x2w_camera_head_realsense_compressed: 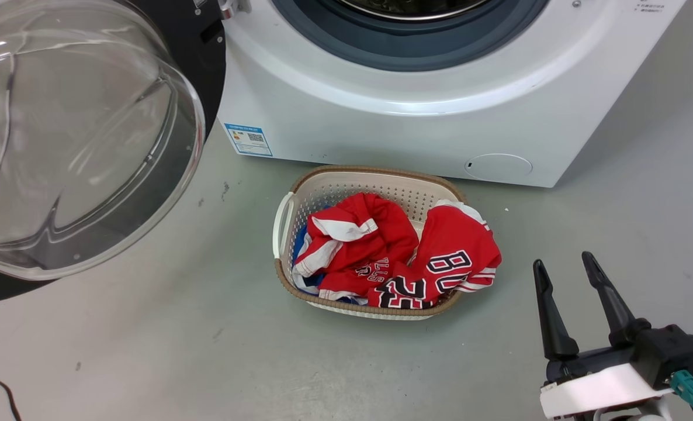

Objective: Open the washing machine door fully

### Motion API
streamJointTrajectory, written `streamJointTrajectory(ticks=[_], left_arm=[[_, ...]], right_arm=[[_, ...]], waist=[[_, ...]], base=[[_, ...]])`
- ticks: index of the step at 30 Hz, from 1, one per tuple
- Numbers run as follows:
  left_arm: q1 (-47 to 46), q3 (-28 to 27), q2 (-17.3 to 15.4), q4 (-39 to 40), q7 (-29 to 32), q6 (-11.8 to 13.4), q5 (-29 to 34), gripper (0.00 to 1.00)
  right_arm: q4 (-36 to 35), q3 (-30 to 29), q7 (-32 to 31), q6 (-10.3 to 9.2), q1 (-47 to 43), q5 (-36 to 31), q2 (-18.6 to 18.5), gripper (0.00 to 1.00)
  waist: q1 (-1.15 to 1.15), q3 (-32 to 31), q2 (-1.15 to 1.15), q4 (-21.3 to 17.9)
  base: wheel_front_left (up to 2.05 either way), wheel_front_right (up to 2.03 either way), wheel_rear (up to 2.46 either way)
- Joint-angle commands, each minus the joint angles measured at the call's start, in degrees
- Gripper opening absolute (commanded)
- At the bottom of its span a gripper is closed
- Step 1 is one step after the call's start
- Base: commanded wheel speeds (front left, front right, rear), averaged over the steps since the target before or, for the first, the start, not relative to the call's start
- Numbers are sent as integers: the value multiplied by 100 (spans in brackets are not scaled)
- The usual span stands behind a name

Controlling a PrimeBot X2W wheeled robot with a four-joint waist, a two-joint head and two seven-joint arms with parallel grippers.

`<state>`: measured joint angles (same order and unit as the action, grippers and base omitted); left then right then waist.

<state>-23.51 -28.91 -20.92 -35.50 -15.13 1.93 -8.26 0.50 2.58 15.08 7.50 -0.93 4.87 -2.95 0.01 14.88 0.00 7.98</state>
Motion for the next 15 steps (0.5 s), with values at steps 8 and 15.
streamJointTrajectory(ticks=[8,15], left_arm=[[-249,-169,-195,-330,-8,-160,86,0],[-91,-181,-174,-313,-9,-306,254,0]], right_arm=[[9,-23,12,-1,41,-29,15,100],[59,15,12,-1,-62,68,15,100]], waist=[[-1,-27,0,-57],[-1,-264,0,-68]], base=[[0,0,0],[0,0,0]])
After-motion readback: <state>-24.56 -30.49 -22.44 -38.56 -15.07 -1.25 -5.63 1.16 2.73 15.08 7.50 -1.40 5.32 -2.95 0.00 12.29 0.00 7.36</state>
